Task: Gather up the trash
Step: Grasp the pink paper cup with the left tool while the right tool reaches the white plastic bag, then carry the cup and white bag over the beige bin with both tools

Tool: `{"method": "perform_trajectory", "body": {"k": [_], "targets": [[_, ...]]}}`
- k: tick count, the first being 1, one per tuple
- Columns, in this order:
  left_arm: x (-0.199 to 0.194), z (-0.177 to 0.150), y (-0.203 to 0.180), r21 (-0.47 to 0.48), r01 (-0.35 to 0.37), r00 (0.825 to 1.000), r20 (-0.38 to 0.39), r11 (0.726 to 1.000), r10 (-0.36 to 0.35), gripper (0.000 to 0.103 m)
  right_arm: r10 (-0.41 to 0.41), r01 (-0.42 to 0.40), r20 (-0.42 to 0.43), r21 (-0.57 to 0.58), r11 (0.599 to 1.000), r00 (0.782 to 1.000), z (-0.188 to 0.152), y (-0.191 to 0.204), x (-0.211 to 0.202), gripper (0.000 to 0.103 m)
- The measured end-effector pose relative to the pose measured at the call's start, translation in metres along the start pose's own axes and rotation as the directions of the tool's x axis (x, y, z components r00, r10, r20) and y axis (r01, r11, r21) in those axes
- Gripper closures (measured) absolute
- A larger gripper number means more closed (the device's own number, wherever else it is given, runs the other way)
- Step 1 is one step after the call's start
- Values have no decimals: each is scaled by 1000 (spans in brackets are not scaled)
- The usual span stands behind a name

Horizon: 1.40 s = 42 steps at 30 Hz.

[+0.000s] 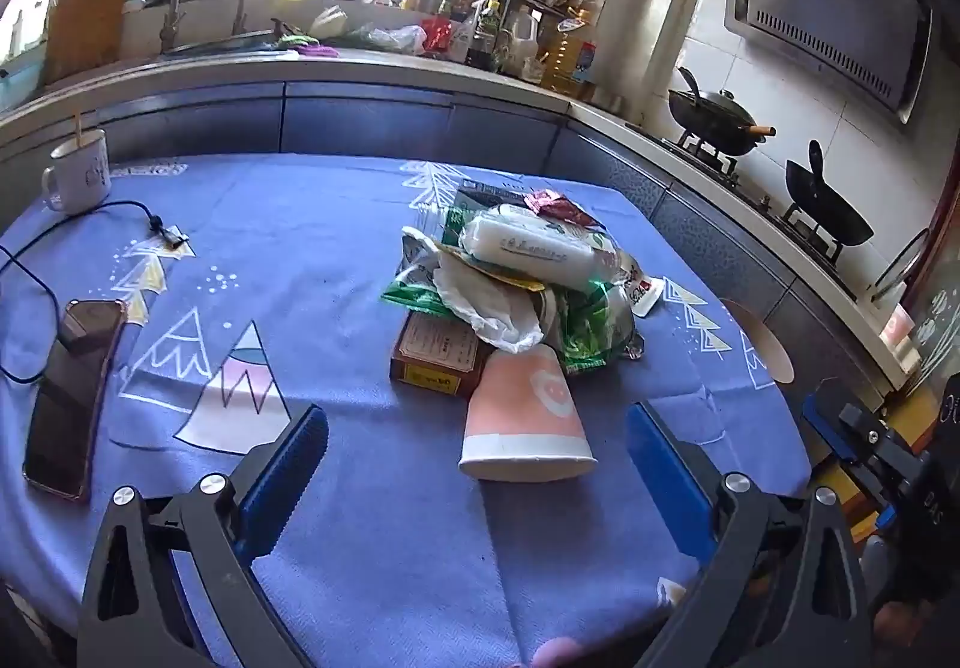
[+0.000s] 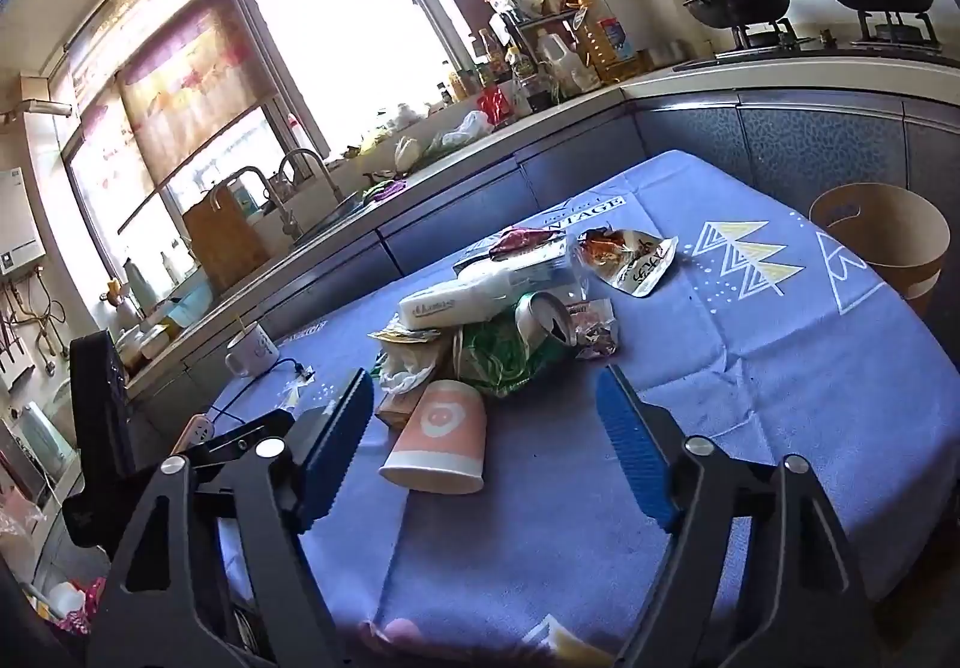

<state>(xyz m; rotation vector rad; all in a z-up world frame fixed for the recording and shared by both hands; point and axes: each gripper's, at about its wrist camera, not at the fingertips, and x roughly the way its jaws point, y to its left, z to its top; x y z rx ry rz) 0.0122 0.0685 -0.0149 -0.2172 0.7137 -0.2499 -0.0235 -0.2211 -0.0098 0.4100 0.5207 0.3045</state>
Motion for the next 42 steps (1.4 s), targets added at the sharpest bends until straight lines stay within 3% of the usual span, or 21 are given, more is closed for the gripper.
{"method": "perform_trajectory", "body": {"k": [2, 4, 6, 11, 14, 16, 20, 23, 24, 25, 29, 36, 40, 41, 42], "targets": [[15, -1, 2, 15, 58, 997, -61, 998, -57, 17, 4, -5, -34, -6, 1000, 999, 1, -4, 10, 56], [32, -6, 0, 66, 81, 991, -115, 995, -73, 29, -2, 1, -68, -5, 1000, 998, 1, -8, 21, 60], [43, -15, -3, 123, 79, 988, -141, 989, -62, 34, -3, 3, -100, 3, 1000, 995, 0, -13, 31, 64], [67, -28, -3, 236, 35, 987, -160, 971, 3, 41, 74, -66, -195, 49, 997, 978, -1, -23, 63, 64], [78, -29, -4, 264, 31, 986, -164, 964, 14, 47, 158, -134, -249, 112, 985, 956, 3, -24, 88, 64], [82, -27, -10, 276, 41, 987, -162, 960, 4, 54, 201, -161, -278, 160, 974, 939, 9, -24, 107, 64], [82, -18, -16, 290, 61, 991, -129, 955, -24, 56, 289, -219, -319, 239, 946, 903, 22, -17, 141, 64], [83, -15, -20, 319, 60, 995, -98, 946, -30, 72, 336, -243, -337, 289, 926, 879, 30, -10, 164, 64], [85, -13, -19, 319, 63, 994, -100, 946, -33, 94, 347, -246, -344, 303, 921, 873, 32, -8, 172, 64], [87, -12, -18, 310, 78, 993, -110, 948, -45, 96, 354, -248, -347, 313, 917, 868, 34, -7, 176, 64], [79, -8, -6, 270, 113, 992, -89, 956, -92, 98, 337, -229, -354, 313, 922, 872, 38, -1, 186, 64], [49, -1, 40, 146, 169, 984, -76, 975, -159, 99, 315, -185, -440, 314, 931, 841, 26, 2, 207, 64], [20, 3, 61, 110, 169, 985, -39, 979, -166, 99, 345, -188, -467, 350, 918, 814, 11, 6, 225, 64], [15, 3, 63, 108, 159, 987, -33, 981, -156, 99, 359, -198, -465, 359, 912, 809, 9, 7, 229, 73], [9, 4, 66, 104, 145, 989, -27, 984, -143, 99, 394, -231, -457, 371, 899, 798, 8, 10, 231, 89]]}}
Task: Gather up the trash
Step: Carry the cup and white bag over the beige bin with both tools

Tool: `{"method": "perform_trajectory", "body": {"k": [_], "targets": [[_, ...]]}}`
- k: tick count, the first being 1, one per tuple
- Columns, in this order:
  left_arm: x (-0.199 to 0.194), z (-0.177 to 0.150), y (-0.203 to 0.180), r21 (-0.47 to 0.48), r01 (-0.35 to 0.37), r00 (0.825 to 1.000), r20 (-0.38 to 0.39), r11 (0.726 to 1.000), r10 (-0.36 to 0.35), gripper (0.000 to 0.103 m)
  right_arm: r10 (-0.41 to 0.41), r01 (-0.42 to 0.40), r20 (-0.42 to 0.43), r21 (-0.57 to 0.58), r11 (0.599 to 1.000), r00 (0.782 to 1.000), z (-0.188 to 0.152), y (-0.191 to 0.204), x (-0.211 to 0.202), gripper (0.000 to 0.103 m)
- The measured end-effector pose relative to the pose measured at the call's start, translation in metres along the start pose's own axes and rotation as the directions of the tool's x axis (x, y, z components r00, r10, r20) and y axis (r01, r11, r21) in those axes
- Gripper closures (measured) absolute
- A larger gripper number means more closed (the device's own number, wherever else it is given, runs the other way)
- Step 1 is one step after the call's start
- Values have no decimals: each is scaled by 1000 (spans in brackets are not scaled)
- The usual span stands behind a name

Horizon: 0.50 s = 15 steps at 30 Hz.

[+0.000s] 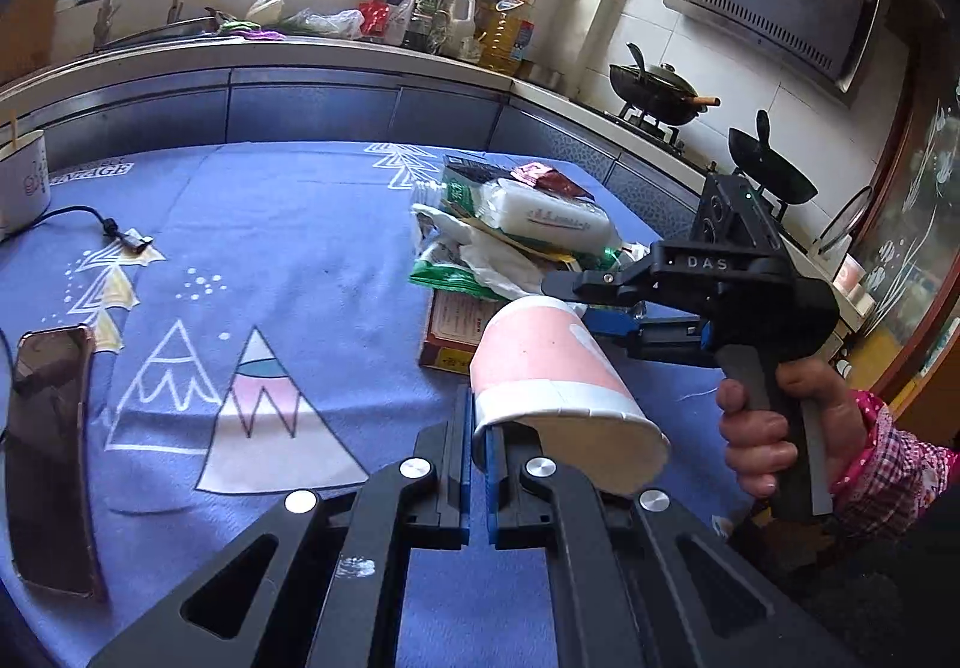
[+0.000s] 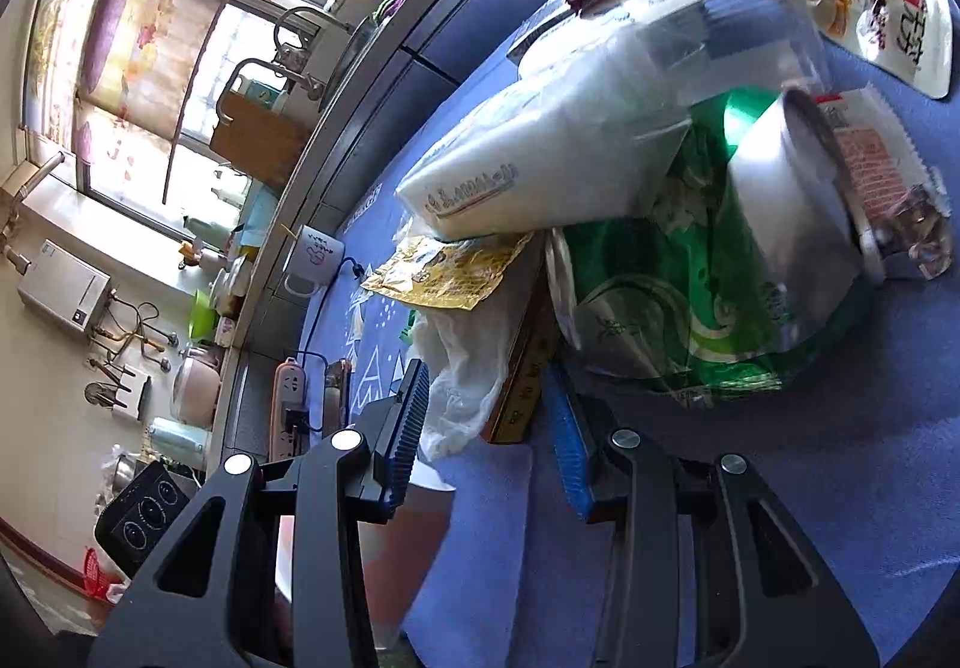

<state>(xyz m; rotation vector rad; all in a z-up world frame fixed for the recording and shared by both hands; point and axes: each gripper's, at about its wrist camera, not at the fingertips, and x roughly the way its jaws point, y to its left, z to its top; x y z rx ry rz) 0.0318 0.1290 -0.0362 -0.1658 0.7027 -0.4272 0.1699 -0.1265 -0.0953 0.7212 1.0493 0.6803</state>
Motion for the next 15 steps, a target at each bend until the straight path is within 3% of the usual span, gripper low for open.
{"method": "perform_trajectory", "body": {"k": [1, 4, 8, 11, 15], "targets": [[-3, 1, 1, -4, -12, 1000, 3, 1000, 12, 99, 15, -15, 1, -7, 1000, 1000, 0, 2, 1, 101], [-14, 6, 5, -23, -42, 999, 25, 999, 42, 99, 29, -25, 42, -108, 994, 999, -5, 23, -19, 101], [-22, 19, 4, -29, -38, 997, 66, 999, 40, 99, 125, -97, 102, -247, 964, 987, -13, 49, -69, 101], [-19, 33, -3, -13, -12, 996, 85, 1000, 13, 99, 203, -146, 193, -274, 951, 960, -5, 50, -114, 101], [-4, 57, -29, 36, 29, 994, 104, 999, -33, 99, 216, -136, 322, -255, 957, 922, 4, 30, -167, 101]]}}
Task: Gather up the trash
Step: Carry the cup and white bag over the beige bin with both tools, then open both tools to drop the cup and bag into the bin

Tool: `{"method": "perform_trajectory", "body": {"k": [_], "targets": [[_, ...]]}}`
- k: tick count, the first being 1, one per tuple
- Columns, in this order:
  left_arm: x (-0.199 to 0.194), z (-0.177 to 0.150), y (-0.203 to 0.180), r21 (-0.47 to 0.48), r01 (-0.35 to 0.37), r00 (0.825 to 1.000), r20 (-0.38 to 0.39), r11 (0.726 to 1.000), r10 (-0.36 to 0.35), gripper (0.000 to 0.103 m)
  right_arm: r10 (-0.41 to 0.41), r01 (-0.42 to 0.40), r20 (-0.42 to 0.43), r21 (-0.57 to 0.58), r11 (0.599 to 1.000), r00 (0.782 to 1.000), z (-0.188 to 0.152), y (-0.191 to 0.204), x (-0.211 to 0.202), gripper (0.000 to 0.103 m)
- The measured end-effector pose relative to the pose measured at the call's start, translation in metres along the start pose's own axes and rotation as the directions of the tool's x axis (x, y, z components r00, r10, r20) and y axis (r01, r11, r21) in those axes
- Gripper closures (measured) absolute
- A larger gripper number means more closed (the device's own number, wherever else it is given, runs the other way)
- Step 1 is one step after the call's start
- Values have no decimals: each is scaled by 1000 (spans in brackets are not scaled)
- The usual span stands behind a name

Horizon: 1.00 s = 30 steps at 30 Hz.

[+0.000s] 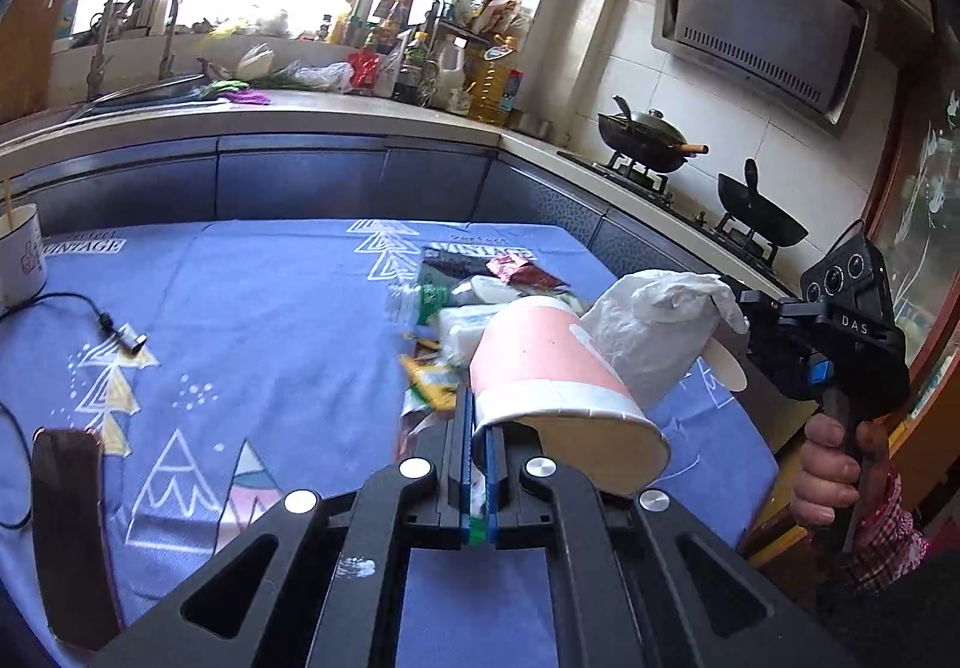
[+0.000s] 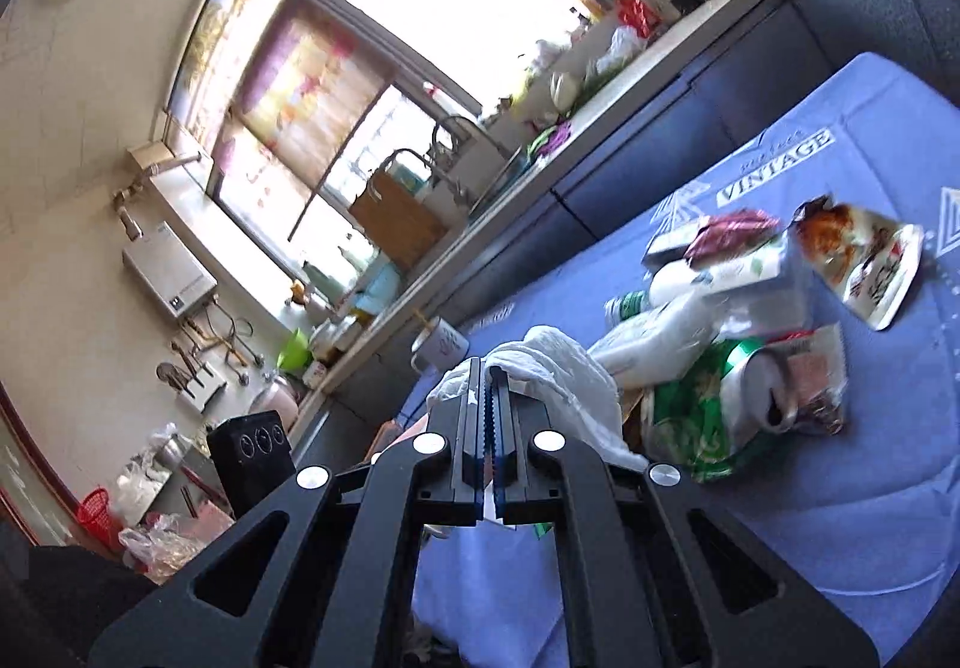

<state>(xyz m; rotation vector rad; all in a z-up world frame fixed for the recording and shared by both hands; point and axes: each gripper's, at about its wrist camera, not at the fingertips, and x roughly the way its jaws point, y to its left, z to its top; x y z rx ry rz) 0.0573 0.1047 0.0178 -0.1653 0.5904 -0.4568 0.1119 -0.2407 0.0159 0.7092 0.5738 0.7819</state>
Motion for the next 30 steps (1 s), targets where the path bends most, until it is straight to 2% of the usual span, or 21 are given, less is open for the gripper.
{"method": "perform_trajectory", "body": {"k": [4, 8, 11, 15, 17, 20, 24, 25, 26, 28, 30], "targets": [[39, 22, -41, 65, 70, 997, -28, 995, -68, 99, -81, 76, 90, 56, 996, 993, 11, -37, -44, 101], [98, 44, -100, 151, 150, 987, -80, 977, -140, 99, -212, 206, 161, 55, 977, 964, 24, -75, -89, 101], [147, 60, -147, 191, 212, 973, -130, 959, -189, 99, -323, 321, 222, 48, 946, 920, 41, -104, -130, 101], [219, 76, -220, 267, 267, 958, -177, 926, -225, 99, -426, 418, 286, 92, 904, 858, 65, -150, -185, 101], [262, 79, -256, 287, 296, 945, -223, 911, -237, 99, -470, 451, 293, 135, 883, 833, 76, -176, -203, 101], [316, 75, -299, 311, 318, 930, -284, 896, -232, 99, -514, 470, 276, 213, 857, 812, 81, -222, -225, 101], [374, 60, -335, 330, 309, 917, -351, 892, -188, 99, -569, 510, 215, 273, 816, 794, 75, -262, -224, 99], [387, 55, -340, 331, 303, 912, -373, 894, -170, 98, -579, 516, 198, 292, 805, 791, 75, -268, -220, 95], [396, 50, -344, 332, 296, 906, -393, 896, -154, 98, -583, 514, 187, 316, 798, 790, 73, -277, -219, 84], [413, 42, -349, 328, 273, 897, -428, 905, -115, 67, -593, 515, 181, 344, 785, 784, 68, -287, -221, 72], [413, 39, -347, 317, 252, 903, -417, 914, -104, 63, -598, 515, 192, 351, 782, 778, 67, -286, -223, 66]]}}
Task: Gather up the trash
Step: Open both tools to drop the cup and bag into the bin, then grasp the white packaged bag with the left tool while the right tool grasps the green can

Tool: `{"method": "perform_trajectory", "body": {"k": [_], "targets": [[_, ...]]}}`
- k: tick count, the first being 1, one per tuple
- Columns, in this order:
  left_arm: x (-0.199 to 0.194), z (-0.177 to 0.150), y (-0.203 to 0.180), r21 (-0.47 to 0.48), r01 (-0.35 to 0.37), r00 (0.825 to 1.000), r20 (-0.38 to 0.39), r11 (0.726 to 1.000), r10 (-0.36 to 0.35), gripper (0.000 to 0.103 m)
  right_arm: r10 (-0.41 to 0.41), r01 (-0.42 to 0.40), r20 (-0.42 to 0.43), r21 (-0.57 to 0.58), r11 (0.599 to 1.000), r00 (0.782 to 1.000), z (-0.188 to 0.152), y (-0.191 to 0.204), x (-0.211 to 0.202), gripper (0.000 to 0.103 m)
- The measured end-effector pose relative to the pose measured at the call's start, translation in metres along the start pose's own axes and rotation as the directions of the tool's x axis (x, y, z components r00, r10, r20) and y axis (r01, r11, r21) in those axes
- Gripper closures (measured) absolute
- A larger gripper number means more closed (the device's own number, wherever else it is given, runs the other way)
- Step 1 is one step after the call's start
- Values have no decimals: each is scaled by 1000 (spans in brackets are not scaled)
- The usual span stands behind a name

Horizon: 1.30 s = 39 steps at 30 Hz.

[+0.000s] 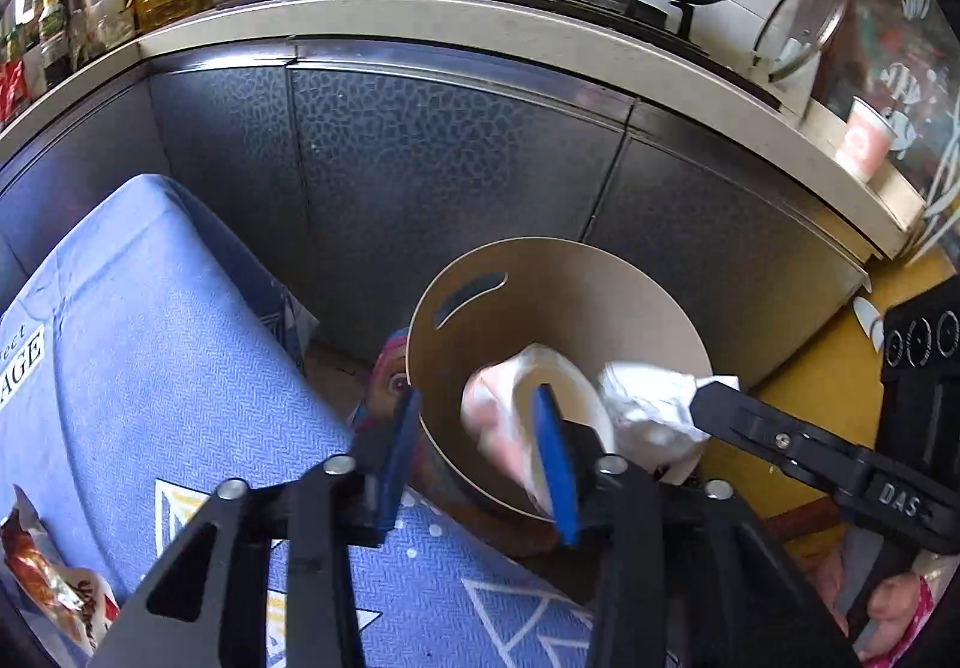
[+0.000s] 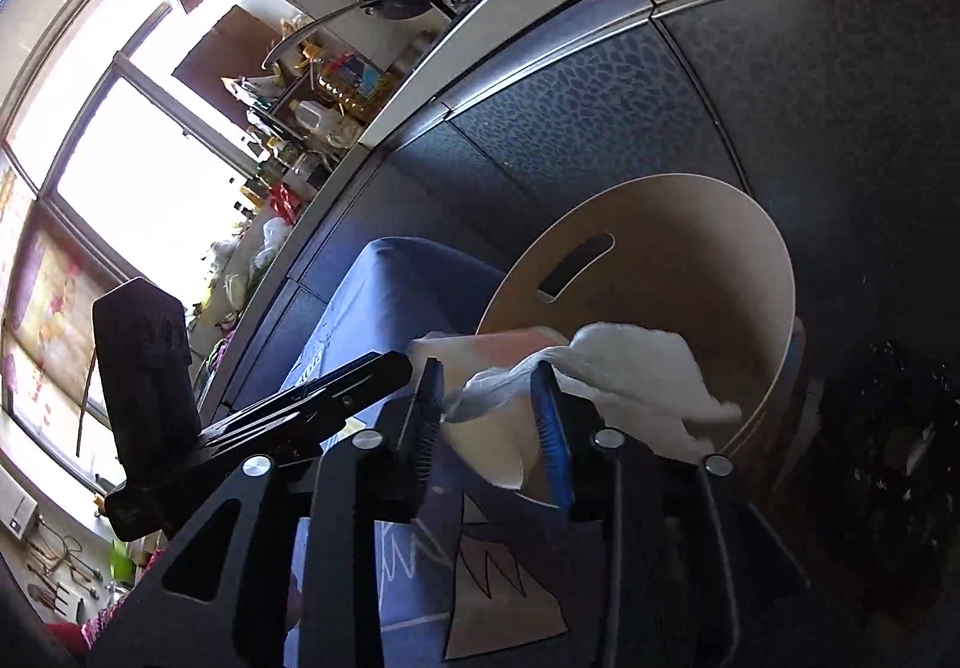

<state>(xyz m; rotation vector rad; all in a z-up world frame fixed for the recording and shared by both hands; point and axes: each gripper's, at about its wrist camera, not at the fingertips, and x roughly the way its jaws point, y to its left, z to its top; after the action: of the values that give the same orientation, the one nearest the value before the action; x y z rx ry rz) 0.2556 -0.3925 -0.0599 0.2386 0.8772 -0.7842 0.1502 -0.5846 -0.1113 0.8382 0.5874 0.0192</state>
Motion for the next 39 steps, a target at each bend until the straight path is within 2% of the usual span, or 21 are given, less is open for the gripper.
{"method": "perform_trajectory", "body": {"k": [2, 4, 6, 11, 14, 16, 20, 24, 27, 30, 32, 35, 38, 39], "targets": [[-9, -1, 3, -28, 2, 1000, 21, 1000, -1, 57, 3, -3, 25, -2, 1000, 1000, -3, 4, -8, 55], [-27, -4, 9, -62, -8, 998, 56, 998, 12, 28, 14, -14, 49, -7, 1000, 999, -6, 12, -17, 48], [-55, -8, 11, -88, -10, 991, 131, 996, 22, 27, 27, -26, 60, -21, 999, 998, -9, 24, -25, 47], [-126, -35, 19, -134, 64, 975, 218, 989, -33, 27, 108, -104, 50, -71, 992, 993, -23, 64, -31, 47], [-172, -62, 32, -129, 104, 965, 255, 986, -69, 27, 173, -171, 1, -128, 977, 985, -47, 99, -27, 48], [-204, -86, 51, -132, 107, 959, 274, 986, -67, 27, 204, -209, -48, -155, 966, 978, -65, 124, -19, 48], [-255, -130, 96, -175, 46, 956, 294, 983, 7, 25, 242, -272, -167, -187, 944, 956, -108, 168, 7, 49], [-297, -183, 153, -212, -117, 950, 260, 970, 171, 16, 239, -300, -262, -224, 927, 935, -153, 204, 27, 49], [-306, -209, 181, -155, -263, 935, 204, 952, 292, 13, 208, -301, -325, -270, 915, 923, -186, 230, 42, 49], [-296, -223, 192, -14, -364, 916, 176, 931, 361, 13, 172, -288, -370, -286, 914, 913, -207, 243, 55, 49], [-283, -227, 198, 65, -386, 915, 155, 920, 373, 13, 138, -267, -380, -312, 912, 915, -216, 248, 59, 49], [-268, -232, 209, 132, -374, 925, 131, 918, 357, 13, 92, -239, -391, -344, 908, 916, -226, 256, 65, 49], [-255, -234, 213, 201, -374, 926, 126, 905, 355, 13, 73, -218, -411, -318, 923, 909, -233, 252, 68, 49], [-252, -233, 212, 221, -374, 927, 126, 901, 354, 16, 77, -215, -418, -294, 931, 905, -231, 249, 69, 49]]}}
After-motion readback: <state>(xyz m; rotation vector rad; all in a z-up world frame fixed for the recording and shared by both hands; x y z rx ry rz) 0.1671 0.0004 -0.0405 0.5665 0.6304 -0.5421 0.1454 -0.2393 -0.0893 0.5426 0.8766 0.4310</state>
